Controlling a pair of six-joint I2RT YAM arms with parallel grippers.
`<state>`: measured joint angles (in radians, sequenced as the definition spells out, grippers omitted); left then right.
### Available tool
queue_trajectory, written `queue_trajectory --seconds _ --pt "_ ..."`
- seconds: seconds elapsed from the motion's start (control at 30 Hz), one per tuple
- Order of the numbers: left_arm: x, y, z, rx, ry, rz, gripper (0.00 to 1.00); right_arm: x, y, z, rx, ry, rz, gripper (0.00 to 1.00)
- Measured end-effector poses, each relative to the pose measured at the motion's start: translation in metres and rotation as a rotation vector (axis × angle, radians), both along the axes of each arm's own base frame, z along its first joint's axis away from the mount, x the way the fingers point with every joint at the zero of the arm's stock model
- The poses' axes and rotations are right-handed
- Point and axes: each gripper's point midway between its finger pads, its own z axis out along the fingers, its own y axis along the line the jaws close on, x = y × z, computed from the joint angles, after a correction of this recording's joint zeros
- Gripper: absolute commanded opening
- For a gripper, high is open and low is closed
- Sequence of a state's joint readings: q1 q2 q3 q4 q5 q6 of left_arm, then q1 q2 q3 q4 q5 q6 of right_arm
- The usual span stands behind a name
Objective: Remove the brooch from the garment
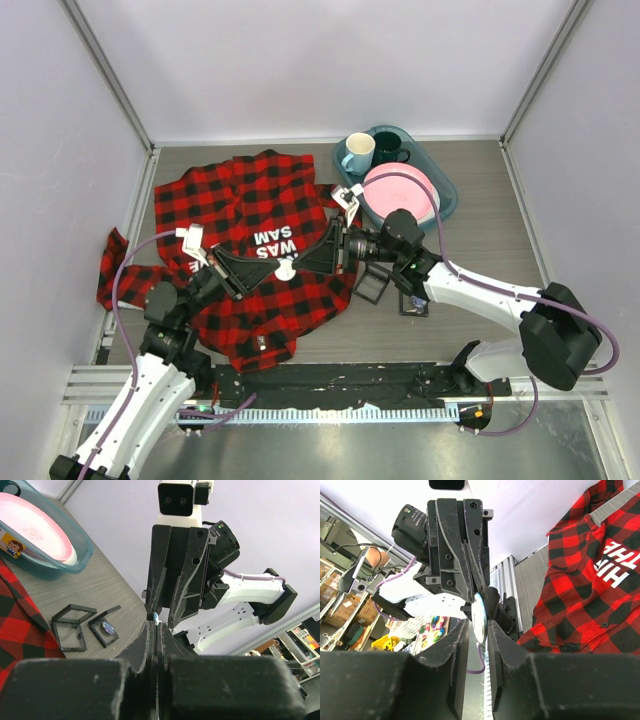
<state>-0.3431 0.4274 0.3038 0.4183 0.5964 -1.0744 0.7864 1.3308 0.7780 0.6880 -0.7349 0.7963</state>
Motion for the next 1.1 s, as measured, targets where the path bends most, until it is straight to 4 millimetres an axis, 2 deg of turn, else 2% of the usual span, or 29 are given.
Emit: queue_trajectory --seconds 0.33,0.43,0.53,0.57,0.7,0.73,0.8,0.83,0.97,1.1 --pt "-0.001 0.0 0.002 -0.004 -0.012 -0.005 0.0 -0.002 0.002 0.001 0.009 0.006 0.008 0.23" --pt "-0.002 0.0 0.002 -0.004 -0.014 -0.008 0.0 -0.004 0.003 0.002 0.01 0.006 0.013 0.2" --pt "-0.002 -0.001 0.003 -0.005 -0.015 -0.011 0.0 -0.004 0.004 0.001 0.01 0.007 0.014 0.1" --pt "-0.003 -0.001 0.003 -0.005 -0.015 -0.011 0.0 -0.004 0.004 0.0 0.009 0.008 0.014 0.03" --pt "-0.004 0.0 0.004 -0.011 -0.015 -0.013 0.02 -0.004 0.004 0.0 0.008 0.012 0.015 0.01" --pt "-0.004 0.0 0.004 -0.011 -0.012 -0.012 0.17 -0.004 0.004 0.0 0.008 0.012 0.015 0.01" --pt "-0.002 0.001 0.002 -0.008 0.002 0.0 0.39 -0.003 0.004 -0.001 0.003 0.011 0.007 0.01" --pt "-0.001 0.001 -0.001 0.002 0.007 0.007 0.53 -0.003 0.004 -0.003 -0.005 0.011 -0.001 0.01" --pt "0.005 0.006 -0.013 0.056 0.071 0.056 0.67 0.004 -0.005 -0.016 -0.093 0.003 -0.095 0.01" --pt "0.007 0.018 -0.006 0.143 0.057 0.145 0.76 0.018 -0.032 -0.025 -0.212 -0.041 -0.275 0.01"
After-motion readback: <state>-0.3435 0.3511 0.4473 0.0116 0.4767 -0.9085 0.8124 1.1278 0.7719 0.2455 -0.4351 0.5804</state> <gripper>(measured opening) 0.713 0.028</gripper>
